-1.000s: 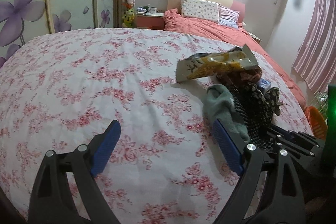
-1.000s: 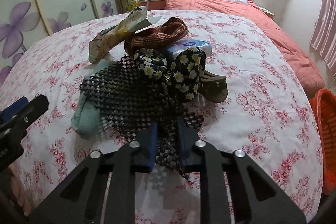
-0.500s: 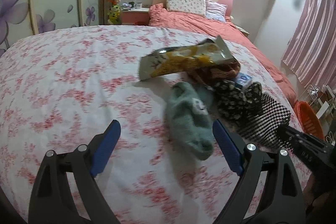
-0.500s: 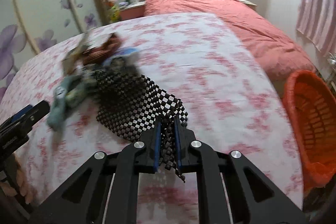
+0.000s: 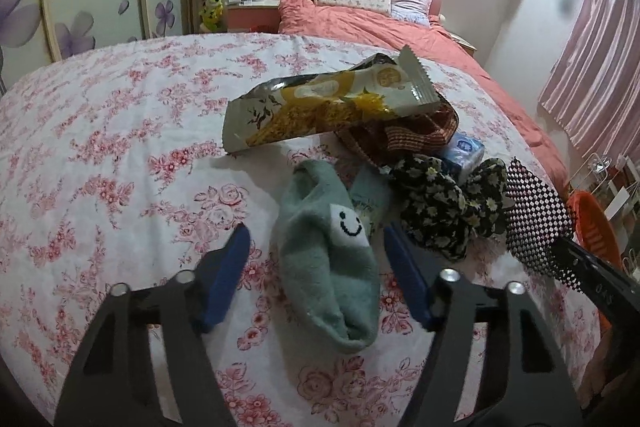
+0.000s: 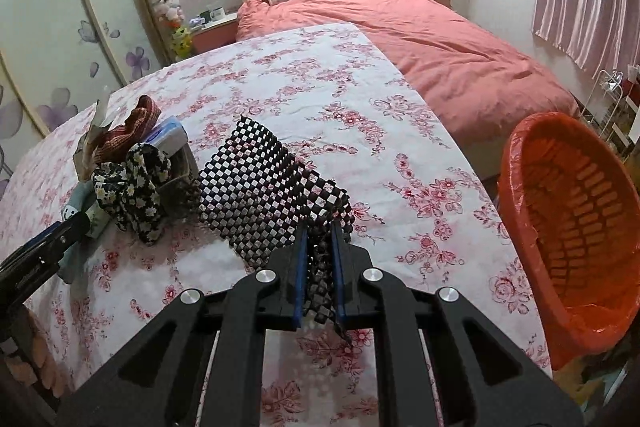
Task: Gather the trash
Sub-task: 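Grasp the black checkered mesh with the right tool while the left tool grasps the green sock, then carry mesh and sock over the orange basket and open both tools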
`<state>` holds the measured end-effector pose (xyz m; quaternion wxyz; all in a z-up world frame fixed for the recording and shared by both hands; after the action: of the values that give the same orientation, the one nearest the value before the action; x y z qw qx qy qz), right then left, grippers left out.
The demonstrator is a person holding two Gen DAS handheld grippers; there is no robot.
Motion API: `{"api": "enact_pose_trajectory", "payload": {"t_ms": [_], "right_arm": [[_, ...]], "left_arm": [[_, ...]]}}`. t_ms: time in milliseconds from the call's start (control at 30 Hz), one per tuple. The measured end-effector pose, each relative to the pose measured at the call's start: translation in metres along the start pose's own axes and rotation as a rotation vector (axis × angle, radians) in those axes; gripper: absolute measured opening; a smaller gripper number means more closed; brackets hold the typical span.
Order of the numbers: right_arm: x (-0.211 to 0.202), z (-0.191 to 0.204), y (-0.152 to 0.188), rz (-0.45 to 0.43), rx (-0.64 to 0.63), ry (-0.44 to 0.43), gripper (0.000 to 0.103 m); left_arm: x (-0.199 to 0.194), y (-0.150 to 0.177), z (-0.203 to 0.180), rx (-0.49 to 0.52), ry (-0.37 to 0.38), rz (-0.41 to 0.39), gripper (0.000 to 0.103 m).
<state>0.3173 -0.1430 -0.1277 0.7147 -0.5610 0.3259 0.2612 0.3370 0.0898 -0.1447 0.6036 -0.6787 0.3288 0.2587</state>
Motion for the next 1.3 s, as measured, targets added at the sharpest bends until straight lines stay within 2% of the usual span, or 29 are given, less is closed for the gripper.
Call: {"api": "enact_pose_trajectory", "payload": {"t_ms": [133, 200, 300, 400, 667, 867, 1067, 1300], "right_arm": [[-0.001, -0.002, 0.000, 0.000, 0.000, -0.003, 0.011], [-0.002, -0.002, 0.000, 0.000, 0.000, -0.003, 0.011], [-0.006, -0.001, -0.002, -0.008, -0.001, -0.007, 0.011], [-0.014, -0.002, -0.006, -0.030, -0.003, -0.013, 0.011], [-0.037, -0.002, -0.019, -0.083, 0.003, -0.030, 0.011], [-0.056, -0.006, -0.027, -0.126, 0.009, -0.042, 0.011], [-0.078, -0.017, -0.030, -0.174, 0.023, -0.039, 0.011], [-0.113, -0.050, -0.038, -0.278, 0.091, 0.002, 0.011]], "left_arm": [[0.003, 0.001, 0.006, -0.058, 0.040, 0.010, 0.053], [0.004, -0.002, 0.005, -0.065, 0.083, 0.005, 0.036], [0.000, -0.004, 0.001, -0.036, 0.081, -0.005, 0.022], [-0.006, -0.007, 0.001, -0.034, 0.085, -0.018, 0.015], [-0.035, -0.015, 0.002, -0.030, 0.080, -0.069, 0.014], [-0.061, -0.023, -0.011, -0.014, 0.097, -0.108, 0.014], [-0.090, -0.028, -0.039, 0.023, 0.128, -0.153, 0.014], [-0.124, -0.030, -0.085, 0.081, 0.179, -0.201, 0.014]]}}
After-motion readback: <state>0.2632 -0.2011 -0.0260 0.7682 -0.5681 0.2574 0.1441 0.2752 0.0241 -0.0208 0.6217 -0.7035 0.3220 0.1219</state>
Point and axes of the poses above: each gripper's, at about its wrist camera, not at the fingertips, and x roughly the way its jaws point, z to its left, y to its underside, the point moved 9 cm from there along x, roughly the way its jaws point, and after that the axes turned 2 degrees about x, right-handed, at the moved point
